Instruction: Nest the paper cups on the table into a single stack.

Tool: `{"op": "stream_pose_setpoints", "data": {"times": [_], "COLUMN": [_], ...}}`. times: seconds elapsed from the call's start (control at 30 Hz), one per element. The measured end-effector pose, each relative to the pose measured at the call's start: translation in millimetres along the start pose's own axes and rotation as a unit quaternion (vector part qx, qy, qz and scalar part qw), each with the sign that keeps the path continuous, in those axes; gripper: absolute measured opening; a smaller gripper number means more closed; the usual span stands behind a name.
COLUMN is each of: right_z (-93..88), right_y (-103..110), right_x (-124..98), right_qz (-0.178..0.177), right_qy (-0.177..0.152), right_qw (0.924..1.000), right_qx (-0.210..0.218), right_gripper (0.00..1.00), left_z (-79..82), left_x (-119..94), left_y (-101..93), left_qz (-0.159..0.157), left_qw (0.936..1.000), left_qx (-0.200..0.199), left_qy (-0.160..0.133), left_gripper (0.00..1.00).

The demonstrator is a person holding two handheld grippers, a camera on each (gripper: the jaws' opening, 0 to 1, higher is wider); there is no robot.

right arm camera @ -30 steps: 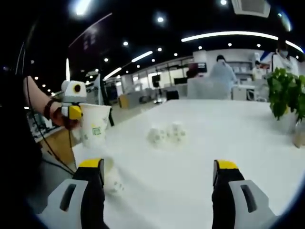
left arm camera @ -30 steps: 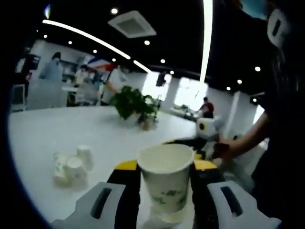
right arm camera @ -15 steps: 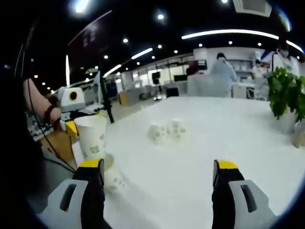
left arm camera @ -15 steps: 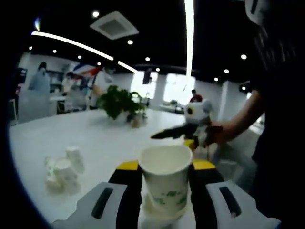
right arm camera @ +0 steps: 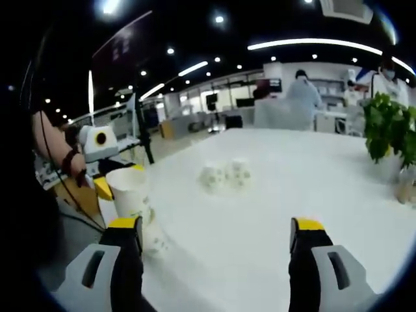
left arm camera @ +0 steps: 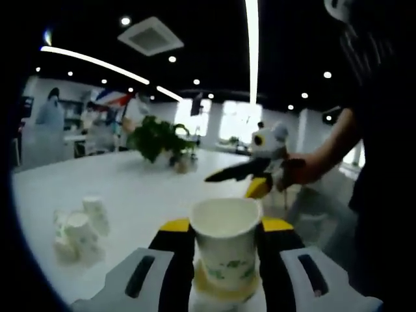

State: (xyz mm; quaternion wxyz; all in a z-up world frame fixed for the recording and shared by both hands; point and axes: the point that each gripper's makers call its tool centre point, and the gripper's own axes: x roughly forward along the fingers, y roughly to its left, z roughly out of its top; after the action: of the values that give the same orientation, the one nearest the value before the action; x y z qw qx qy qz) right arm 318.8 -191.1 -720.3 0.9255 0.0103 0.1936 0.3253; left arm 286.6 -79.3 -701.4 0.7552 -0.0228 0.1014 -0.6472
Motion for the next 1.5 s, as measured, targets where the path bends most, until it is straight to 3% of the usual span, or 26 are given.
{"op": "stream_pose_setpoints", "data": {"times": [0.3,0.93,1.5], "right_z": [-0.3,-3.9,-2.3], "right_y": [2.1,5.5,8.3], "right_x": [1.1,2.8,-1.6], "right_qz": [0.001,0.003,0.002], "right_qy": [0.006,0.012,0.002], "right_qw": [1.0,0.9999,1.0], "right_qx": [0.001,0.001,0.006], "right_gripper": [0.91,0.91,0.91], "left_z": [-25.2,-53.4,-48.8], "left_x": [0.7,-0.9,-5.8], "left_y": [2.3,0.9,-0.7], "left_qz": [0.001,-0.003,0.013], "left_qw": [0.9998,0.9973,0.9965], "left_qx": [-0.008,-0.003,-0.005], "left_qy": [0.017,0.074,0.083], "left_gripper": [0.38,0.44,0.57]}}
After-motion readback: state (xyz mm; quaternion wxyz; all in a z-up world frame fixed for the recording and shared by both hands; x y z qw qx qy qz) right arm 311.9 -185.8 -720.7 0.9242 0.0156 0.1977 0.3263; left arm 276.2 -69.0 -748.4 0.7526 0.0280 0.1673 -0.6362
